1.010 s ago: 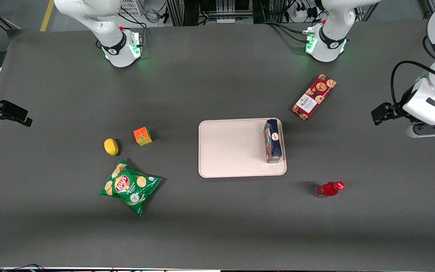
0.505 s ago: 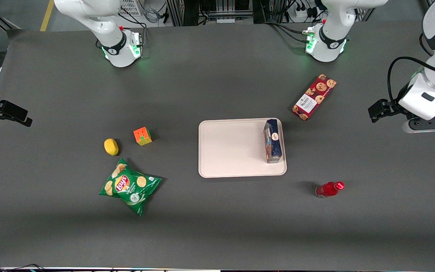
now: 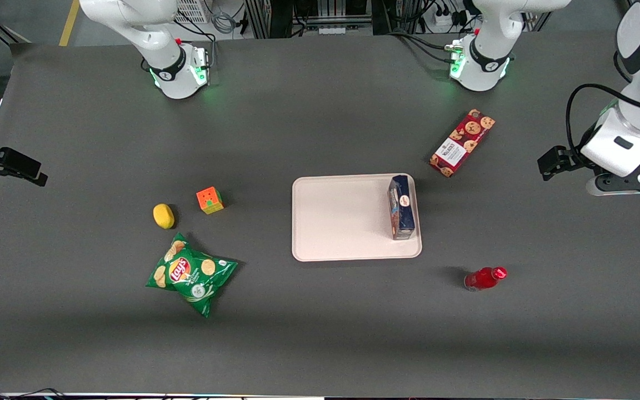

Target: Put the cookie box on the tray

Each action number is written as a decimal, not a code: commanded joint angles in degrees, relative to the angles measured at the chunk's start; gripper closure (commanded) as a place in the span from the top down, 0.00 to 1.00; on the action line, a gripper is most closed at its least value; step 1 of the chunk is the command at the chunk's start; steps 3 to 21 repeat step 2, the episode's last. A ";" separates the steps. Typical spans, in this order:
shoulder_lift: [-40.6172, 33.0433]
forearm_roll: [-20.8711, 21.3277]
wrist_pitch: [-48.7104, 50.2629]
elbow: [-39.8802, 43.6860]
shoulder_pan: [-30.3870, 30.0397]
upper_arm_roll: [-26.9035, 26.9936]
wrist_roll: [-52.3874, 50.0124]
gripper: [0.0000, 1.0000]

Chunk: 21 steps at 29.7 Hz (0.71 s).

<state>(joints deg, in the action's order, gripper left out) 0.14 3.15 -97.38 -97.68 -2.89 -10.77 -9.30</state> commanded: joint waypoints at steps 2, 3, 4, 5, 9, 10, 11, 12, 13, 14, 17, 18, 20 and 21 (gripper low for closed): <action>-1.37 -2.18 -1.14 -0.76 -1.24 -0.74 0.87 1.00; -1.37 -2.18 -1.14 -0.76 -1.24 -0.74 0.87 1.00; -1.37 -2.18 -1.14 -0.76 -1.24 -0.74 0.87 1.00; -1.37 -2.18 -1.14 -0.76 -1.24 -0.74 0.87 1.00; -1.37 -2.18 -1.14 -0.76 -1.24 -0.74 0.87 1.00; -1.37 -2.18 -1.14 -0.76 -1.24 -0.74 0.87 1.00; -1.37 -2.18 -1.14 -0.76 -1.24 -0.74 0.87 1.00; -1.37 -2.18 -1.14 -0.76 -1.24 -0.74 0.87 1.00; -1.37 -2.18 -1.14 -0.76 -1.24 -0.74 0.87 1.00; -1.37 -2.18 -1.14 -0.76 -1.24 -0.74 0.87 1.00; -1.37 -2.18 -1.14 -0.76 -1.24 -0.74 0.87 1.00; -1.37 -2.18 -1.14 -0.76 -1.24 -0.74 0.87 1.00; -1.37 -2.18 -1.14 -0.76 -1.24 -0.74 0.87 1.00; -1.37 -2.18 -1.14 -0.76 -1.24 -0.74 0.87 1.00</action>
